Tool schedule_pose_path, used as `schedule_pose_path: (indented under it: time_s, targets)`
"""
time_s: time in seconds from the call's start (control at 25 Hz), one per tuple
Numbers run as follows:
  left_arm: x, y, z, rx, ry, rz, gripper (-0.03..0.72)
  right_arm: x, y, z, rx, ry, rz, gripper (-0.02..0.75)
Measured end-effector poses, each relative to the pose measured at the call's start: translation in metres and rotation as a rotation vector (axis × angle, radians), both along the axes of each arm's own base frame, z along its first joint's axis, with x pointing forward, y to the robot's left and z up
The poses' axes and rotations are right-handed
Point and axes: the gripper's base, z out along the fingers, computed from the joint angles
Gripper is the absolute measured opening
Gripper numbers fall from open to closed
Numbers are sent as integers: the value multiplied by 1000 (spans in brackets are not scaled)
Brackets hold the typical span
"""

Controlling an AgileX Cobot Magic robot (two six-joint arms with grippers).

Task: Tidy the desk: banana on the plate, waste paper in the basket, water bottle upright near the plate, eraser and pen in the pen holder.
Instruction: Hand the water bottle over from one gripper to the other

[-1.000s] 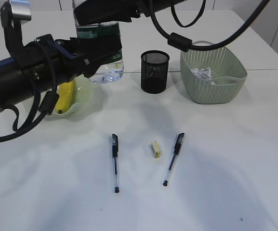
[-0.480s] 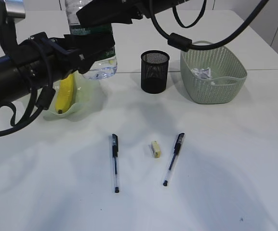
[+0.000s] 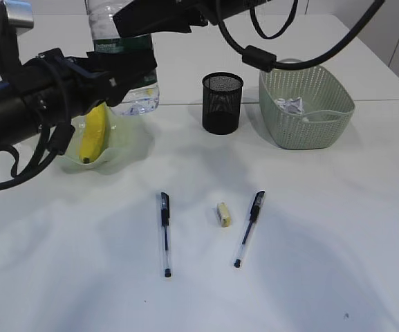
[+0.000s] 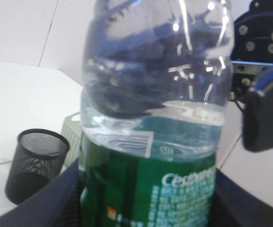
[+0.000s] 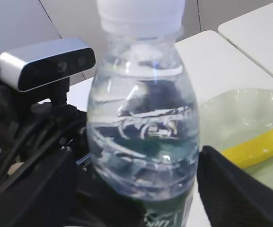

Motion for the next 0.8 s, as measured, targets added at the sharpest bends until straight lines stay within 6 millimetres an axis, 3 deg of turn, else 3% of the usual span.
schedule_pose_path:
  time_s: [0.44,0.8]
  targets:
    - [9,16,-7,40,49,76,398,9,-20,-1,-8,26,-46,590]
    - [6,12,-9,120,8,25,398,15,-28,-8,-100,-20,-84,591]
